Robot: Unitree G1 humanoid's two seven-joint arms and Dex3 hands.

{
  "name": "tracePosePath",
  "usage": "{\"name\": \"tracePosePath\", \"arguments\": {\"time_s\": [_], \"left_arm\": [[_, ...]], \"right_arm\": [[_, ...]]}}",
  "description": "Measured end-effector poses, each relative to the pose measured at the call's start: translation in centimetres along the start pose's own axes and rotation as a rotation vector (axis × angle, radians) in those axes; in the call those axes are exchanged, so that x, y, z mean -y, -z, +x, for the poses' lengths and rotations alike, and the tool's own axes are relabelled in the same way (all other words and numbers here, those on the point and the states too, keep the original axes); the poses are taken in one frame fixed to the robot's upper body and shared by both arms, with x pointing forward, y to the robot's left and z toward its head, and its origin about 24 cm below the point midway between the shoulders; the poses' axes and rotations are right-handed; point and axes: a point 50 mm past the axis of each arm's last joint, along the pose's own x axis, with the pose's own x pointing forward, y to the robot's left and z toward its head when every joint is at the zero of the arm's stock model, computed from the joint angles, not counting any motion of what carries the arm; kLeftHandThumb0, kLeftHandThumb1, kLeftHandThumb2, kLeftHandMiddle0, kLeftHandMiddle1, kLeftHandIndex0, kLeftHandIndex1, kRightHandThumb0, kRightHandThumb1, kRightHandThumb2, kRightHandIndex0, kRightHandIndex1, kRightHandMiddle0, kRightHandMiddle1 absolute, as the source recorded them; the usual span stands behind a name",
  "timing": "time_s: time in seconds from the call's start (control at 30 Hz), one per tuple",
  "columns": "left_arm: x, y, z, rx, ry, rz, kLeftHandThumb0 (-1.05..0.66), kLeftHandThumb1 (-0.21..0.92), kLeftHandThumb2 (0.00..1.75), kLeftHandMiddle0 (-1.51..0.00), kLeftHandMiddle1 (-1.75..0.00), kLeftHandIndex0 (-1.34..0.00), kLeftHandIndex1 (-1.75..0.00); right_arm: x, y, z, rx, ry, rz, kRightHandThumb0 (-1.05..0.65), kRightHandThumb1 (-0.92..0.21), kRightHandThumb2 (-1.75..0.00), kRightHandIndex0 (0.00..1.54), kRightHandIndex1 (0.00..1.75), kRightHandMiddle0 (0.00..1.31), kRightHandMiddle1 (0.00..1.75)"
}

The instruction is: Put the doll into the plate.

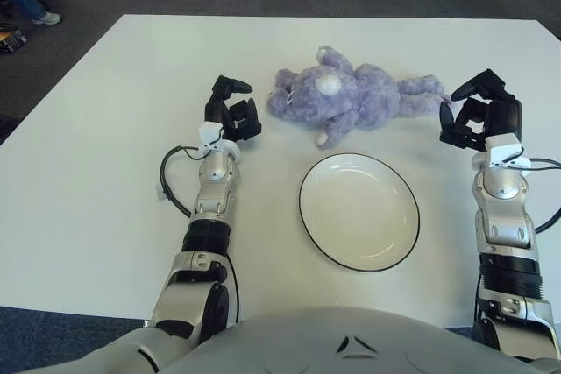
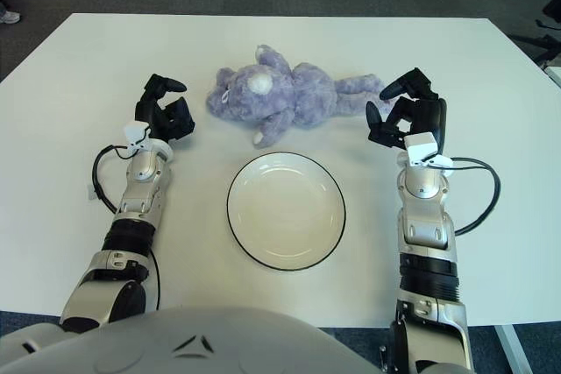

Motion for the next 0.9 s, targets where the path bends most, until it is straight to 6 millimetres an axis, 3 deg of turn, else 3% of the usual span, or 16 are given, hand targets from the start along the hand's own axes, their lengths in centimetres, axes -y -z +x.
{"name": "tracePosePath", "arguments": {"time_s": [0.17, 0.27, 0.4, 0.6, 0.73, 0.83, 0.9], "left_arm": [[0.0, 0.0, 0.0, 0.0, 0.0, 0.0, -0.43, 0.47, 1.12, -1.14, -1.75, -0.49, -1.75], [0.0, 0.0, 0.0, -0.001, 0.0, 0.001, -0.43, 0.47, 1.12, -1.14, -1.75, -0.49, -1.75], [0.0, -0.1, -0.1, -0.002, 0.001, 0.002, -0.43, 0.47, 1.12, -1.14, -1.75, -0.49, -1.75], [0.0, 0.0, -0.1, -0.003, 0.004, 0.003, -0.43, 0.47, 1.12, -1.14, -1.75, -0.49, -1.75], [0.0, 0.0, -0.1, -0.004, 0.006, 0.005, -0.43, 0.48, 1.12, -1.14, -1.75, -0.48, -1.75], [0.1, 0.0, -0.1, -0.003, 0.009, 0.009, -0.43, 0.48, 1.11, -1.14, -1.75, -0.48, -1.75], [0.1, 0.0, -0.1, -0.003, 0.01, 0.012, -0.43, 0.48, 1.11, -1.15, -1.75, -0.48, -1.75]], "right_arm": [[0.2, -0.4, 0.2, 0.02, -0.022, -0.108, -0.39, -0.66, -0.83, 0.7, 1.75, 0.39, 1.69], [0.2, -0.8, 0.3, 0.034, -0.032, -0.162, -0.38, -0.71, -0.74, 0.9, 1.75, 0.37, 1.68], [0.1, -1.3, 0.4, 0.059, -0.053, -0.259, -0.67, -0.64, -0.66, 1.06, 1.75, 0.08, 1.58], [-0.1, -1.9, 0.5, 0.086, -0.068, -0.361, -0.78, -0.62, -0.62, 1.13, 1.75, 0.01, 1.45], [-0.5, -2.1, 0.6, 0.1, -0.081, -0.404, -0.79, -0.62, -0.59, 1.14, 1.75, 0.0, 1.28], [-0.9, -2.5, 0.8, 0.133, -0.094, -0.448, -0.81, -0.62, -0.57, 0.99, 1.75, 0.0, 1.05], [-1.1, -2.9, 0.9, 0.17, -0.1, -0.475, -0.83, -0.65, -0.52, 0.62, 1.75, 0.0, 0.95]]}}
